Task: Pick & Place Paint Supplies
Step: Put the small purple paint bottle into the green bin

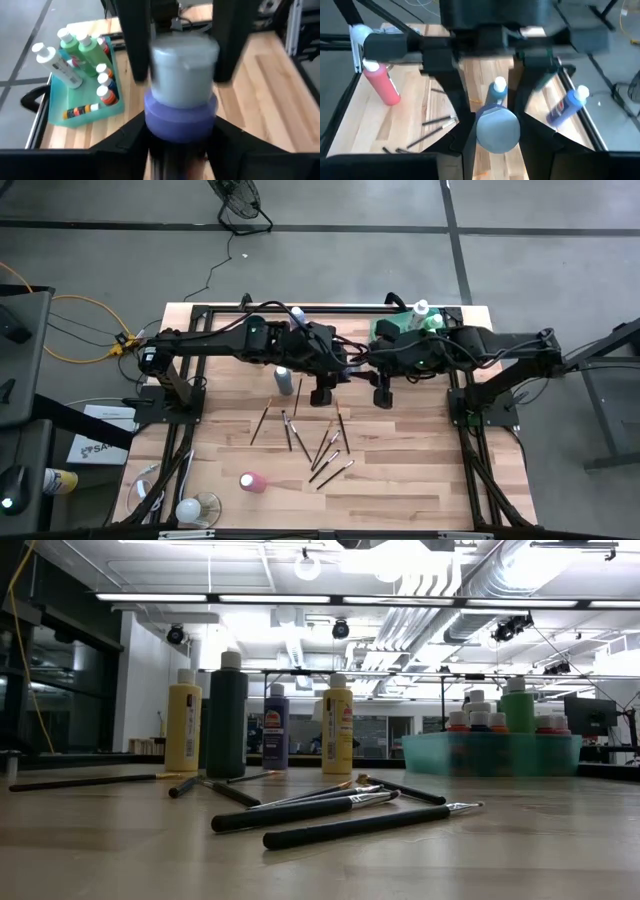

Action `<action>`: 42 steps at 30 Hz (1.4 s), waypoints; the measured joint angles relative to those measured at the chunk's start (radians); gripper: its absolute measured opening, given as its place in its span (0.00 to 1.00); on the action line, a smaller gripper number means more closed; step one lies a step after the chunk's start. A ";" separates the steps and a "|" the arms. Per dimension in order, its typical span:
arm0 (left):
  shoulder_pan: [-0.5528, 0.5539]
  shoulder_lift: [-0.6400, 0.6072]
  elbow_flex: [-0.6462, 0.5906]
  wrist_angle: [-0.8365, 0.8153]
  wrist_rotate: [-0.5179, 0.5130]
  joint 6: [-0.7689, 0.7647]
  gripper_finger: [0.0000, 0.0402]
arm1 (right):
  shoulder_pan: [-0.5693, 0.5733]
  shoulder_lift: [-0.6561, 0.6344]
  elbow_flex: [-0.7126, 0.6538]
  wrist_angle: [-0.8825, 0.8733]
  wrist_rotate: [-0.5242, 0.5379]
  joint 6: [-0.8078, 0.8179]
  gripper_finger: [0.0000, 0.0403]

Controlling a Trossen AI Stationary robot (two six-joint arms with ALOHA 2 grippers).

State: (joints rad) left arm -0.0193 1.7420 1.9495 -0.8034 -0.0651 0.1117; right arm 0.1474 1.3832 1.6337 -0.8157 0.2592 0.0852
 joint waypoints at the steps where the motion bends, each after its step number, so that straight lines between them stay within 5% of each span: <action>1: 0.000 0.000 0.000 -0.016 -0.008 0.004 0.44 | 0.000 -0.005 0.000 -0.020 0.001 0.015 0.28; 7: 0.000 -0.038 0.000 -0.096 -0.106 0.042 0.56 | -0.029 -0.015 0.000 -0.134 0.061 0.133 0.28; 18: 0.002 -0.111 0.001 -0.207 -0.262 0.041 0.54 | -0.201 -0.024 0.000 -0.454 0.219 0.464 0.28; 25: 0.043 -0.131 0.000 -0.301 -0.253 0.038 0.51 | -0.334 -0.056 -0.085 -0.451 0.264 0.548 0.28; 34: 0.131 -0.131 0.000 -0.347 -0.119 0.048 0.49 | -0.516 -0.099 -0.204 -0.423 0.237 0.635 0.28; 42: 0.174 -0.131 0.000 -0.354 -0.091 0.101 0.49 | -0.658 -0.099 -0.208 -0.326 0.197 0.548 0.28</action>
State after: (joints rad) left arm 0.1543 1.6108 1.9491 -1.1576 -0.1558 0.2129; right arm -0.5110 1.2842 1.4254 -1.1415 0.4565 0.6331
